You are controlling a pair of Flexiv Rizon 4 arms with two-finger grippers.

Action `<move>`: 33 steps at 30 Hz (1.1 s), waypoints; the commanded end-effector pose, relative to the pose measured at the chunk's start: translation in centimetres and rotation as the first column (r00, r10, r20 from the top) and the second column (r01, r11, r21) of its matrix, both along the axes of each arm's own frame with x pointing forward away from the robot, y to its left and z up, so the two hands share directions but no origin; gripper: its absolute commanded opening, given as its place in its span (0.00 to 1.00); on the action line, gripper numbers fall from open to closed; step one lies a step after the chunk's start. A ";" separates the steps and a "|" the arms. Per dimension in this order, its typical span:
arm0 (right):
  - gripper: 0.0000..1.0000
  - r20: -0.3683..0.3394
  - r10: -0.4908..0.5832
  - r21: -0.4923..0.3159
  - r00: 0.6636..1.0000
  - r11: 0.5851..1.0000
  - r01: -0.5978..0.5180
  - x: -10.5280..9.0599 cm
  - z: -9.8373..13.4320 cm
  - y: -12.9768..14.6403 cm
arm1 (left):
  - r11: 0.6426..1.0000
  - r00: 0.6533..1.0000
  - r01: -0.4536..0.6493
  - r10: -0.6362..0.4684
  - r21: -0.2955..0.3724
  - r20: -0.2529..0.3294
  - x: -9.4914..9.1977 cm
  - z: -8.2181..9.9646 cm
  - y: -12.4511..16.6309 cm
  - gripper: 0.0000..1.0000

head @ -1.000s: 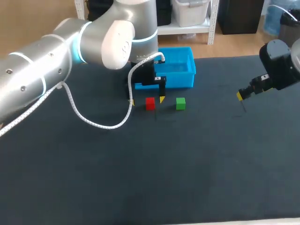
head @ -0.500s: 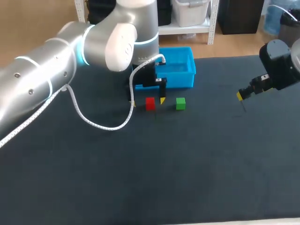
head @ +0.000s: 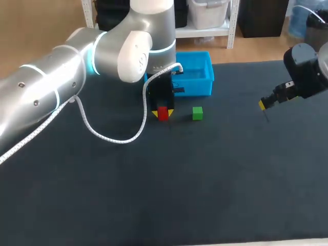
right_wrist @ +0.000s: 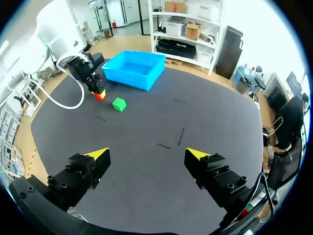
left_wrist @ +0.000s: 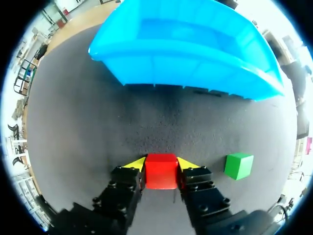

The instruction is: Use the left arm to pick the red cube and place it into the blue plastic box first, then use the right arm to grasp the green cube and put it into the same blue plastic box after the first action is fully finished.

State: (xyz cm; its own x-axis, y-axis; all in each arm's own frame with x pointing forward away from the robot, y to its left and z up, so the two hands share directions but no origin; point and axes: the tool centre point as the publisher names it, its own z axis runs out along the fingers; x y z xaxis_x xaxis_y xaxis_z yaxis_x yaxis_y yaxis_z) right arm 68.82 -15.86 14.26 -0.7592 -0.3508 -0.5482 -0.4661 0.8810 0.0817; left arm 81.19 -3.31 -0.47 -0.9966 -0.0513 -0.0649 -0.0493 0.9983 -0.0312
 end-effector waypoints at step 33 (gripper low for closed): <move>1.00 0.001 -0.001 0.000 1.000 1.000 0.001 0.0 0.0 0.0 | 0.997 0.995 0.011 -0.004 -0.076 0.103 -0.8 9.3 0.9 0.00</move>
State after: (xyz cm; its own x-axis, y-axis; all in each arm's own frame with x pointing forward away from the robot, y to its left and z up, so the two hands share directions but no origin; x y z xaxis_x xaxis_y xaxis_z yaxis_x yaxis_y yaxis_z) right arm 68.82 -15.86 14.26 -0.7592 -0.3508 -0.5482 -0.4661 0.8810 0.0817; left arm 81.08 -2.92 8.80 -0.9888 -0.0492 -0.1407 -0.0356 0.9946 -0.0980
